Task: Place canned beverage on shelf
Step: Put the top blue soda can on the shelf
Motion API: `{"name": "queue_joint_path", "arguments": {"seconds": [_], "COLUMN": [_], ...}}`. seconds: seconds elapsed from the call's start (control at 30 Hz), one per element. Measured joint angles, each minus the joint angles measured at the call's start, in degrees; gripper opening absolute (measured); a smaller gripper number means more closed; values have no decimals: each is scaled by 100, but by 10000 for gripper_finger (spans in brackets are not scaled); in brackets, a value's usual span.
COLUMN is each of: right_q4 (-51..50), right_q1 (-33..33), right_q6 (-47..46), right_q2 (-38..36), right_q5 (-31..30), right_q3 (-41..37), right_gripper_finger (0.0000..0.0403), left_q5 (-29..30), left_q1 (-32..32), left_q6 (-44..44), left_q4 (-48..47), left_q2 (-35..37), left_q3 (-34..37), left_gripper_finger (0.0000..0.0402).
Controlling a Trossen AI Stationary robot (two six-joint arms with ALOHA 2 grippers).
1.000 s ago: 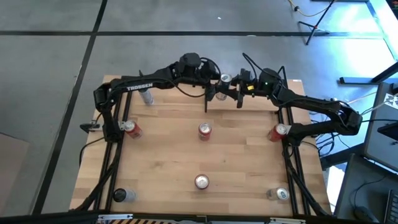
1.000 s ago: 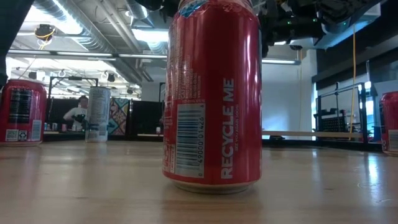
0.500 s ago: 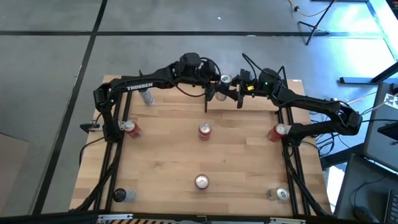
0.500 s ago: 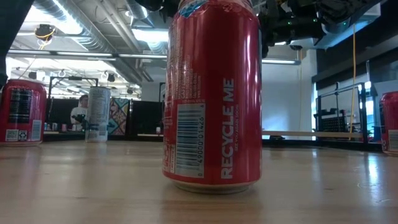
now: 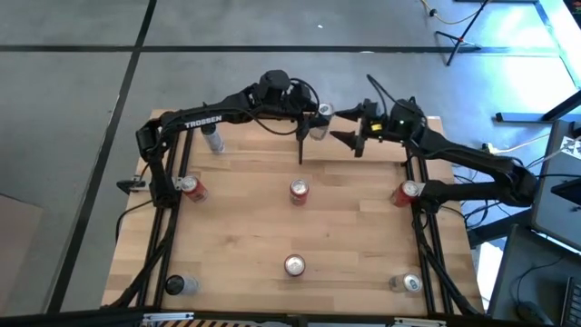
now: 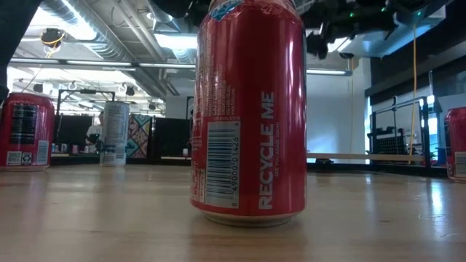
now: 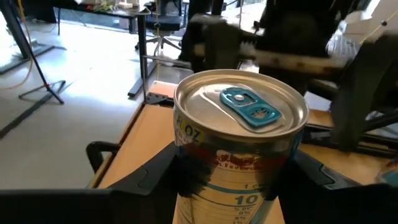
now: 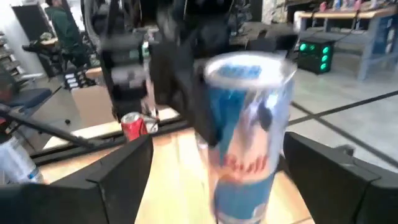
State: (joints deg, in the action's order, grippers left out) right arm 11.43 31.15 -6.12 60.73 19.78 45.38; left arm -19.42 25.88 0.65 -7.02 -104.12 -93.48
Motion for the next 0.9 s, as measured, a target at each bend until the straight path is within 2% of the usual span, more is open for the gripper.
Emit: {"name": "queue_joint_path", "arguments": {"seconds": [0.2,0.47,0.9], "right_q4": [-683,-763,-773], "right_q1": [41,42,40], "right_q6": [86,94,328], "right_q2": [3,520,608], "right_q5": [-282,807,891], "right_q3": [718,1035,1031], "right_gripper_finger": [344,328,317], "left_q5": [-295,-245,-166], "left_q1": [-203,-343,-334], "left_q6": [-261,-319,-249], "left_q4": [84,242,214], "left_q2": [2,-7,-11], "left_q3": [1,16,16], "left_gripper_finger": [185,185,185]}}
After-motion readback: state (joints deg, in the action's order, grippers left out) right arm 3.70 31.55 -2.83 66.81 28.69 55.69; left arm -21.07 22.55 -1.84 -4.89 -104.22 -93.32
